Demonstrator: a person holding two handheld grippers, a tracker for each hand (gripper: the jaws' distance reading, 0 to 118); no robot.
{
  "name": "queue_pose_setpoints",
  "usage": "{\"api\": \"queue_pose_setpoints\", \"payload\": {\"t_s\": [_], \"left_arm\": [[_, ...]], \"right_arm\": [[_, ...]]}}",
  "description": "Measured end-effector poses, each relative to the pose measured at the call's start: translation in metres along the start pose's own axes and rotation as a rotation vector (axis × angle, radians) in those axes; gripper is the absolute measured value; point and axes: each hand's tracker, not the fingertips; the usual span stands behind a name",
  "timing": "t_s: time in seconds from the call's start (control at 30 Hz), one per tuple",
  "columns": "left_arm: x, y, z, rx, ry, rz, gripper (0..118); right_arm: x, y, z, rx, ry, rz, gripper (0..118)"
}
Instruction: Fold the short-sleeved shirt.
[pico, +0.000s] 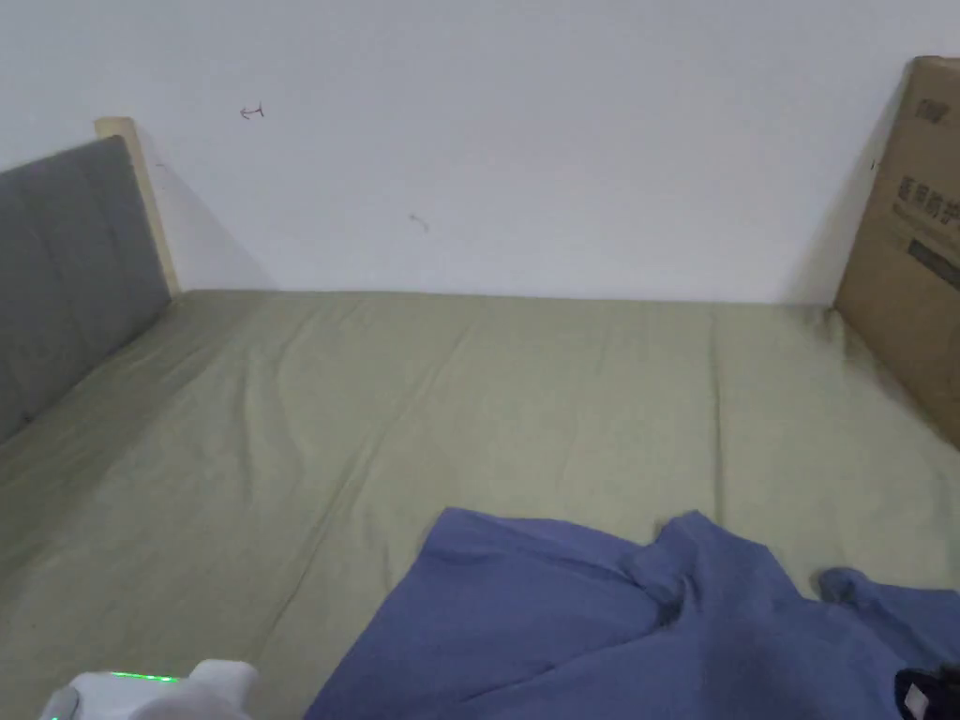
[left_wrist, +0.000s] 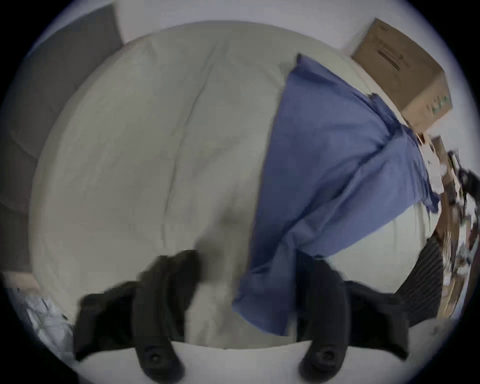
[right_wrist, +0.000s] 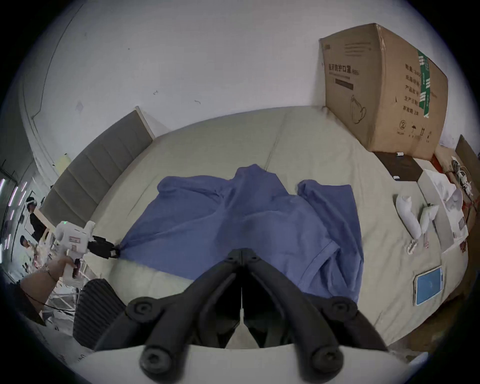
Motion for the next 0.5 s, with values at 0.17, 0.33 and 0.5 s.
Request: {"api": "queue_pose_setpoints", "payload": {"t_s": [0.17,0.33,0.5], "left_arm": [[0.016,-0.006,0.05,0.223,-0.134,0.052,2],[0.035,-0.009,0.089,0.413,-0.125,0.07,2],[0.05,-0.008,0.102,0.48,-0.126,0.13,2]], "right_arm": [[0.019,0.032,-0.033,-0.038,-0.008,-0.027,0],[0.038,0.095,-0.121,-0.14,-0.022,0.001,77],[0.062,0.14,-0.233,-0.283,-0.052,-0.078,118]]}}
